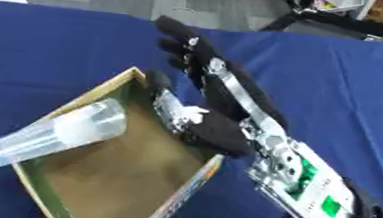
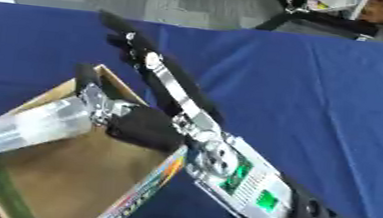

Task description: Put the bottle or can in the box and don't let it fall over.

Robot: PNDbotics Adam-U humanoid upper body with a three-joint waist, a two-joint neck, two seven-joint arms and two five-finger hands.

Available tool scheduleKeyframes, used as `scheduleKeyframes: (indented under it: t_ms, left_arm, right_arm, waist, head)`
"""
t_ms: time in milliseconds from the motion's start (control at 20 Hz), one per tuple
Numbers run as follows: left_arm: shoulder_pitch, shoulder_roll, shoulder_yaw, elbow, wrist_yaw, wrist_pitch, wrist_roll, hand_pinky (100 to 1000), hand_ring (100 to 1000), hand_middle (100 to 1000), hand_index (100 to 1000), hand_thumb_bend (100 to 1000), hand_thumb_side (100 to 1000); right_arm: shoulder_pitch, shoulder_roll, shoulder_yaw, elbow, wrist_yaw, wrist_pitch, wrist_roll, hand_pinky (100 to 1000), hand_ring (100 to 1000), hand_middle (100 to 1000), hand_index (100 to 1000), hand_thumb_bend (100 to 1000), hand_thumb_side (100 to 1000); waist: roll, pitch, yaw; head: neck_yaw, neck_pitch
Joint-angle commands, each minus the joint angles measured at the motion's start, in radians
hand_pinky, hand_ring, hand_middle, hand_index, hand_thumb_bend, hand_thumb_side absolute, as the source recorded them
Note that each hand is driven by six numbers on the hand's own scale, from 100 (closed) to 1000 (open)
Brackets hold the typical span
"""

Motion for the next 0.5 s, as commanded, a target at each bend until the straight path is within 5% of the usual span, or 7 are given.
scheduleKeyframes:
  t_ms: [50,500]
  left_arm:
    - [0.000,0.035,0.013,-0.014,0.001,-0.003,0.002,1000,1000,1000,930,437,156]
    - [0.014,0.044,0.016,-0.018,0.007,-0.004,0.006,1000,1000,1000,930,432,154]
  right_arm:
    - [-0.014,-0.029,-0.034,-0.022,-0.033,-0.026,-0.021,1000,1000,1000,1000,100,470]
    - [0.002,-0.114,-0.203,-0.022,-0.228,-0.109,-0.076,1000,1000,1000,1000,100,470]
  waist:
    - [0.007,-0.030,-0.001]
    - [0.009,-0.055,-0.019]
  head:
    - [0.004,0.003]
    - [0.024,0.012]
